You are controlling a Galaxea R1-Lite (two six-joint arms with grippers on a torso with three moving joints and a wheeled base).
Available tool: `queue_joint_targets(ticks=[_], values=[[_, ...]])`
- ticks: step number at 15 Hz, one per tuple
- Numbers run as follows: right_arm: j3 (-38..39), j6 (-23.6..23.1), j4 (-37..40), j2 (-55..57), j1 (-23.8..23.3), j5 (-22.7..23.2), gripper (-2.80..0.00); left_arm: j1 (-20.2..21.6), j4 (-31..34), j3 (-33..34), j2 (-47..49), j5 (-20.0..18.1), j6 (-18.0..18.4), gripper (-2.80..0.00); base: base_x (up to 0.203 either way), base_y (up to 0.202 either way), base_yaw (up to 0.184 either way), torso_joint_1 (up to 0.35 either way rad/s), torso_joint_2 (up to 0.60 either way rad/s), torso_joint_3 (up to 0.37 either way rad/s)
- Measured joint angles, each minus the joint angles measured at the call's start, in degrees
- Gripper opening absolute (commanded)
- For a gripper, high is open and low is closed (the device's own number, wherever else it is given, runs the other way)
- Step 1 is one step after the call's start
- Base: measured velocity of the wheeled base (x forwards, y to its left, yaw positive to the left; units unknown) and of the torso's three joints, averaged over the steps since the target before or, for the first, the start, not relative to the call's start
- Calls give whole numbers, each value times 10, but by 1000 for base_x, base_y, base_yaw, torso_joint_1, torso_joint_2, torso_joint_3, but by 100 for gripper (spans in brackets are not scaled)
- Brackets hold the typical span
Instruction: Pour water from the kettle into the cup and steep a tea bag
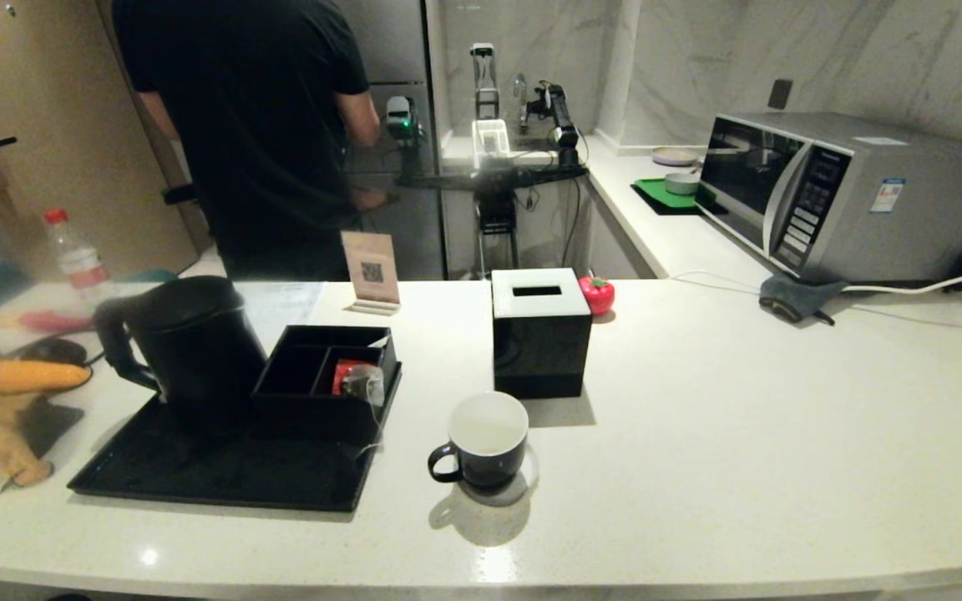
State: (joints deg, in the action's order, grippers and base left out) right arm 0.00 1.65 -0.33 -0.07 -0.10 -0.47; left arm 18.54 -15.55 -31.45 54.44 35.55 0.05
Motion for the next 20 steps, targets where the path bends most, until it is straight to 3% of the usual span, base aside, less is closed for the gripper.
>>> queue_joint_targets(ticks=[2, 4, 8, 11, 12, 14, 16, 20], values=[[0, 0, 0, 0, 0, 0, -280, 80, -54, -3, 66, -48, 9, -280, 0, 0, 0, 0, 0, 0], [0, 0, 0, 0, 0, 0, -280, 141, -119, 11, 127, -141, 16, -280, 0, 0, 0, 0, 0, 0], [0, 0, 0, 0, 0, 0, -280, 220, -290, 76, 243, -324, 29, -280, 0, 0, 0, 0, 0, 0], [0, 0, 0, 0, 0, 0, -280, 276, -426, 106, 343, -496, 39, -280, 0, 0, 0, 0, 0, 0], [0, 0, 0, 0, 0, 0, -280, 291, -466, 111, 379, -553, 43, 0, 0, 0, 0, 0, 0, 0], [0, 0, 0, 0, 0, 0, -280, 313, -548, 120, 449, -648, 46, 0, 0, 0, 0, 0, 0, 0], [0, 0, 0, 0, 0, 0, -280, 327, -635, 127, 521, -720, 52, 0, 0, 0, 0, 0, 0, 0], [0, 0, 0, 0, 0, 0, -280, 315, -701, 116, 614, -786, 73, 0, 0, 0, 0, 0, 0, 0]])
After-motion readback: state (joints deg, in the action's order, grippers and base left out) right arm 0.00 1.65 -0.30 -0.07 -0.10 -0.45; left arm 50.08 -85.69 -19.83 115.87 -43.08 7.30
